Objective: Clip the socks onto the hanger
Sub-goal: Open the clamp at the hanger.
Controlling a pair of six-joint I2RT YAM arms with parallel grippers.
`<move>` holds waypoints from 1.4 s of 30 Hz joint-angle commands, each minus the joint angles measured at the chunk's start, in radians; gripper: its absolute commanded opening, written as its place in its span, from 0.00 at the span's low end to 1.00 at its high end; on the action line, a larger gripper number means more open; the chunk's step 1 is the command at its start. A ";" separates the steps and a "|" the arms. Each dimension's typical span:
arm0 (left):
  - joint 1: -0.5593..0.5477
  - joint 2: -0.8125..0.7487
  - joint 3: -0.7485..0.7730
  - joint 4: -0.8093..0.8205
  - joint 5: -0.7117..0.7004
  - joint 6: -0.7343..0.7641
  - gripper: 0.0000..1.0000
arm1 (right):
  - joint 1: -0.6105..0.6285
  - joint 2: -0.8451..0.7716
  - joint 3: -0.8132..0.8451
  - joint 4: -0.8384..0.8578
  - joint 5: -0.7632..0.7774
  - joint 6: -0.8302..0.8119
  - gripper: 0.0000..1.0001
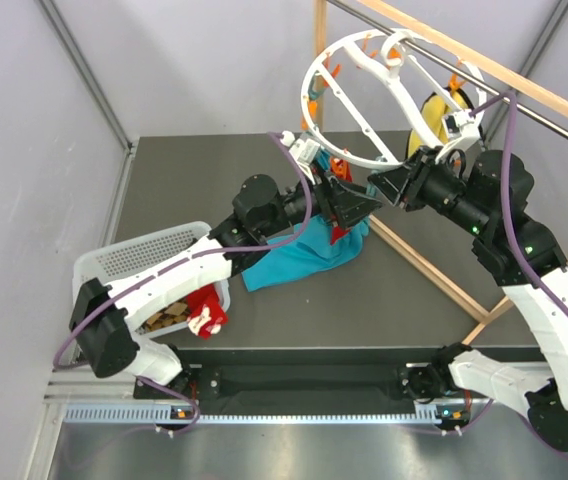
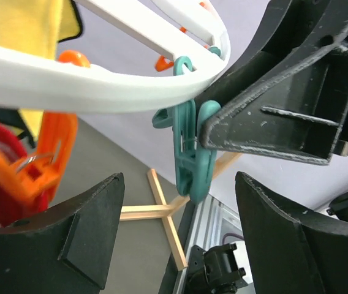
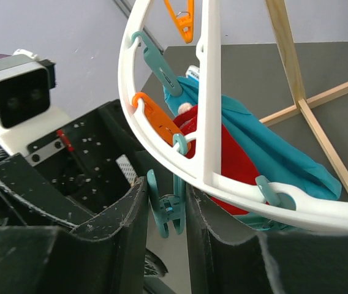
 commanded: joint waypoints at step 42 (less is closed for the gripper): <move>-0.014 0.042 0.132 0.025 0.077 0.066 0.01 | -0.007 0.020 0.035 -0.040 -0.097 -0.015 0.06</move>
